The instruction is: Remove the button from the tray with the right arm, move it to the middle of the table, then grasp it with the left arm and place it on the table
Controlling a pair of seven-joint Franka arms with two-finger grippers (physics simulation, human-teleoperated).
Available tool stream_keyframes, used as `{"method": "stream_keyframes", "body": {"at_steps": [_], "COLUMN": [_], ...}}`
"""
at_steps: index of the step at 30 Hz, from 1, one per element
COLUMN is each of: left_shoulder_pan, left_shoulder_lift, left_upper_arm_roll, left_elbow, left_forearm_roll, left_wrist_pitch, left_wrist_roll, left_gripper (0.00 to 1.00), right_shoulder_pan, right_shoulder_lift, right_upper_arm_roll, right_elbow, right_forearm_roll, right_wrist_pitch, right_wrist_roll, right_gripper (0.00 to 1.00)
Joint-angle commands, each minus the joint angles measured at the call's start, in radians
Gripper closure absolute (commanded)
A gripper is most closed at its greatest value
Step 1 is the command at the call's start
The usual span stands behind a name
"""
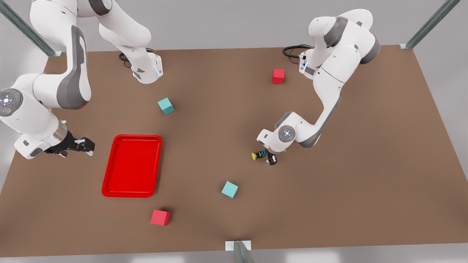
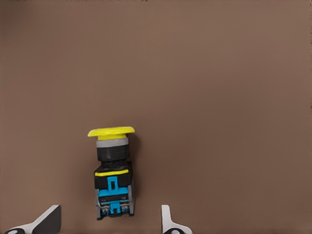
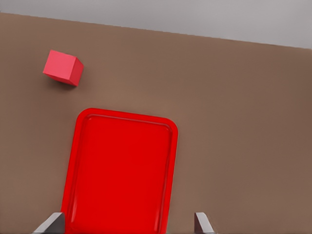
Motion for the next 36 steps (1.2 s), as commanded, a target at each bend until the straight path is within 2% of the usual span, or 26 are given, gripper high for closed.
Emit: {"method": "stream_keyframes", "body": {"at_steps": [1,6,8,10,14,15,17,23,24,27,34,35,36], "left_shoulder_pan": [-0.001,-0.002,-0.001,-0.002,-0.004,-0.004,-0.005,-0.008,-0.008,-0.012,-0.001,-0.001,-0.002], "left_shoulder_lift": [0.000,0.003,0.003,0.004,0.006,0.006,0.010,0.021,0.021,0.021,-0.006,-0.006,-0.003], "left_upper_arm_roll": [-0.002,-0.002,-0.002,-0.002,-0.002,-0.002,-0.002,0.000,0.000,-0.002,-0.034,-0.034,-0.034], "left_elbow": [-0.001,0.001,0.001,0.002,0.004,0.004,0.004,0.009,0.009,0.009,0.009,0.009,0.009], "left_forearm_roll": [0.001,0.002,0.001,0.002,0.001,0.002,0.002,0.004,0.004,0.010,0.010,0.010,0.010], "left_wrist_pitch": [0.005,0.011,0.011,0.014,0.016,0.016,0.020,0.036,0.036,0.036,0.014,0.014,0.016], "left_wrist_roll": [0.012,0.012,0.009,0.007,0.006,0.006,0.007,0.007,0.009,0.010,0.010,0.012,0.012], "left_gripper": [0.00,0.01,0.01,0.01,0.02,0.08,0.15,0.22,0.31,0.48,0.51,0.56,0.56], "right_shoulder_pan": [-0.002,0.001,-0.001,-0.011,-0.004,-0.004,-0.004,-0.002,-0.002,-0.002,-0.011,-0.011,-0.008], "right_shoulder_lift": [0.037,0.030,-0.022,-0.112,-0.095,-0.091,-0.088,-0.088,-0.088,-0.088,-0.054,-0.049,-0.049], "right_upper_arm_roll": [0.000,0.002,0.005,0.006,0.006,0.006,0.006,0.006,0.006,0.006,0.006,0.006,0.006], "right_elbow": [0.002,-0.018,-0.104,-0.262,-0.249,-0.249,-0.249,-0.249,-0.249,-0.249,-0.245,-0.234,-0.234], "right_forearm_roll": [-0.001,-0.001,-0.001,0.002,0.000,0.000,0.000,0.002,0.002,0.002,0.002,0.002,0.002], "right_wrist_pitch": [0.083,0.080,0.112,0.227,0.221,0.221,0.221,0.218,0.218,0.218,0.227,0.221,0.219], "right_wrist_roll": [0.022,0.037,0.056,0.085,0.083,0.083,0.083,0.088,0.088,0.088,0.085,0.085,0.085], "right_gripper": [0.00,0.00,0.00,0.00,0.00,0.00,0.00,0.00,0.00,0.00,0.00,0.00,0.00]}}
